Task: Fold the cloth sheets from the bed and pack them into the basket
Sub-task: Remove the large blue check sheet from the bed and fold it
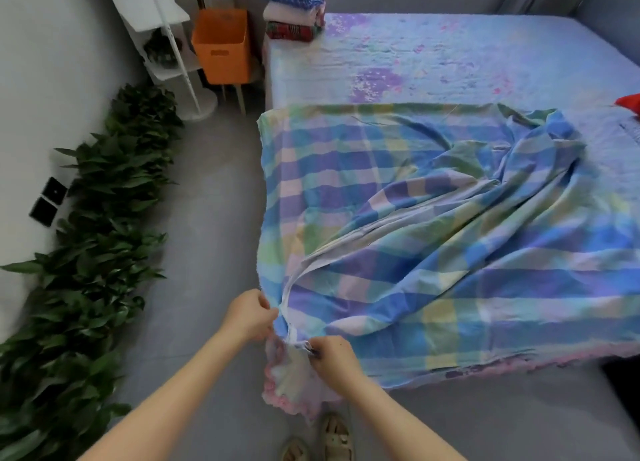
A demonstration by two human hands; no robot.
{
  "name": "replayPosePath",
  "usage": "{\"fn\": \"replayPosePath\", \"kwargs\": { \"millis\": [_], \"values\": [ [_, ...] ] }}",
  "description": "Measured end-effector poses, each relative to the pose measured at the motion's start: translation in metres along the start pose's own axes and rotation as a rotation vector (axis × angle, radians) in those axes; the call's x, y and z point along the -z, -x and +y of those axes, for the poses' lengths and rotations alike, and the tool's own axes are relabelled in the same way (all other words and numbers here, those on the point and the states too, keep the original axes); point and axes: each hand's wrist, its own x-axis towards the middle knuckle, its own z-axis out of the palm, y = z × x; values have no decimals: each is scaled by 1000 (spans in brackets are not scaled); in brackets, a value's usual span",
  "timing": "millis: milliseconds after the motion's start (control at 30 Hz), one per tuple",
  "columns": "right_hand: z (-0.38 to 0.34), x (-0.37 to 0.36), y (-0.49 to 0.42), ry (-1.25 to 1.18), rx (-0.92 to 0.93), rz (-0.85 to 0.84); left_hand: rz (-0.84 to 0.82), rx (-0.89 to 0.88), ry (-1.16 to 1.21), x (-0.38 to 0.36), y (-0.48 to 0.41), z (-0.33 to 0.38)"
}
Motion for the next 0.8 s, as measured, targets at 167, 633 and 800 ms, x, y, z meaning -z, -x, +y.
{"fn": "replayPosePath", "kwargs": {
  "millis": [167, 633, 800],
  "values": [
    [10, -21, -22, -207, 7, -506, 14, 34, 2, 16, -24, 11],
    [48, 40, -190, -1197, -771, 399, -24, -29, -71, 128, -176, 9],
    [60, 40, -243, -1014, -1004, 560, -91, -124, -97, 169, -248, 14]
  ]
}}
